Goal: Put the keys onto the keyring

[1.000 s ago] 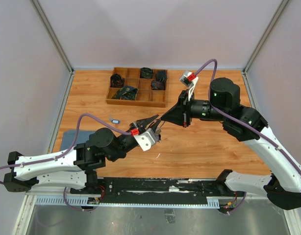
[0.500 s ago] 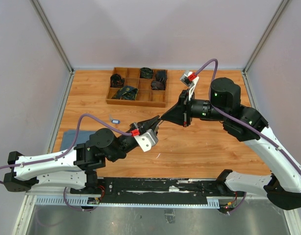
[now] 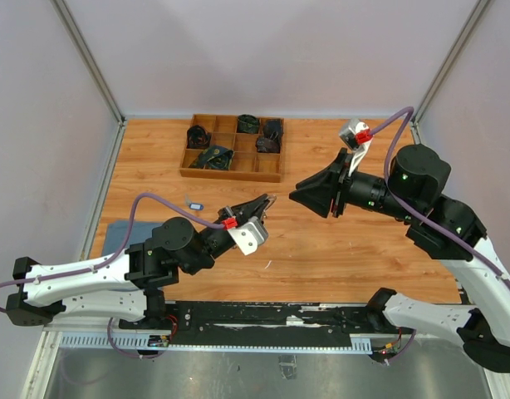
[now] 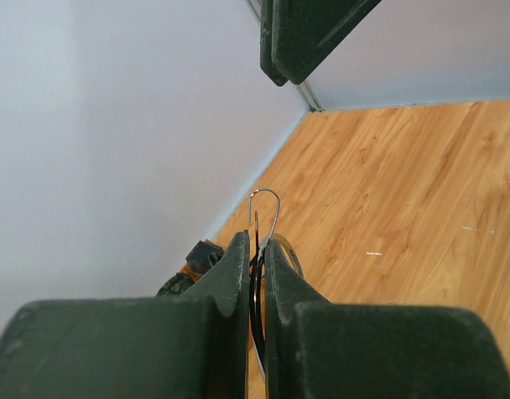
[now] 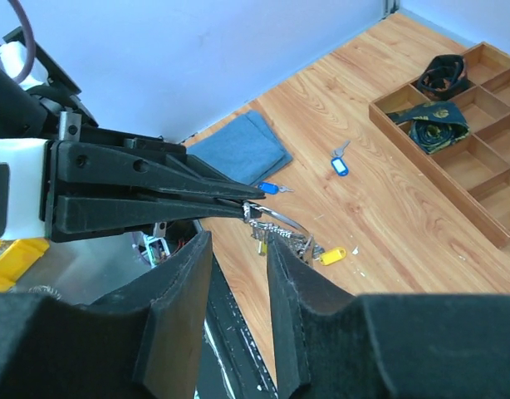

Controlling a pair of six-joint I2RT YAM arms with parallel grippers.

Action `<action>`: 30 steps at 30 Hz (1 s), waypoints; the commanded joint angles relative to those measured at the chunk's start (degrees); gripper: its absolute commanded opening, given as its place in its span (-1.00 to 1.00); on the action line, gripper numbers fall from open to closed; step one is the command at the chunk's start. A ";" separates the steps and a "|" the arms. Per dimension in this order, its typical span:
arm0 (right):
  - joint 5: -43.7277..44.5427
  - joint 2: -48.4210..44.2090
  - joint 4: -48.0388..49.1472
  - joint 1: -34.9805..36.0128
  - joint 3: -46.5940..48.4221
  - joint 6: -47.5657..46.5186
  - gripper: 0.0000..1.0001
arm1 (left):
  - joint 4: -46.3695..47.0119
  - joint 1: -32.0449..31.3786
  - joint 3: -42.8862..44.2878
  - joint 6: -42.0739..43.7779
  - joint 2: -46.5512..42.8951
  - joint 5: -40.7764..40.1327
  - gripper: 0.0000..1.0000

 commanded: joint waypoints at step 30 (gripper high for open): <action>5.72 12.45 19.53 -1.39 -34.18 6.39 0.06 | -10.58 15.98 0.11 -9.34 -8.53 0.47 -0.99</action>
